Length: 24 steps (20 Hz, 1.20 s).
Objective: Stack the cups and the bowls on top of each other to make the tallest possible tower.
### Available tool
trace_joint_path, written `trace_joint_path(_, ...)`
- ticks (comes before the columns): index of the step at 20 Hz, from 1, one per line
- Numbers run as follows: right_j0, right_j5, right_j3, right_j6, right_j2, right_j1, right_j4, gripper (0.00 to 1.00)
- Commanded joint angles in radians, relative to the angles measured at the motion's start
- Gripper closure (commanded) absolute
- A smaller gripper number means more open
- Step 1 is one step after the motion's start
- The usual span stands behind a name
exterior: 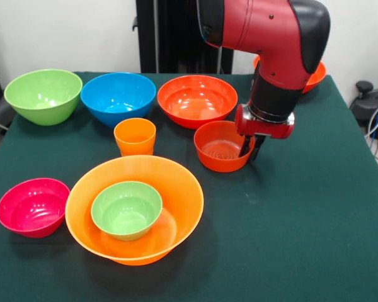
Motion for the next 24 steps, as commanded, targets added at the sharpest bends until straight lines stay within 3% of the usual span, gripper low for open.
trace_joint_path(1,-0.069,-0.022,-0.094,0.132,0.057,0.079,0.004,1.00)
trace_joint_path(7,-0.027,0.120,-0.081,0.139,0.019,-0.042,0.016,1.00)
trace_joint_path(10,0.015,0.260,-0.117,0.137,-0.039,-0.108,0.009,1.00)
trace_joint_path(14,0.022,0.424,-0.185,0.108,-0.068,-0.171,-0.006,1.00)
trace_joint_path(24,-0.026,0.750,-0.404,0.085,-0.065,-0.186,-0.026,1.00)
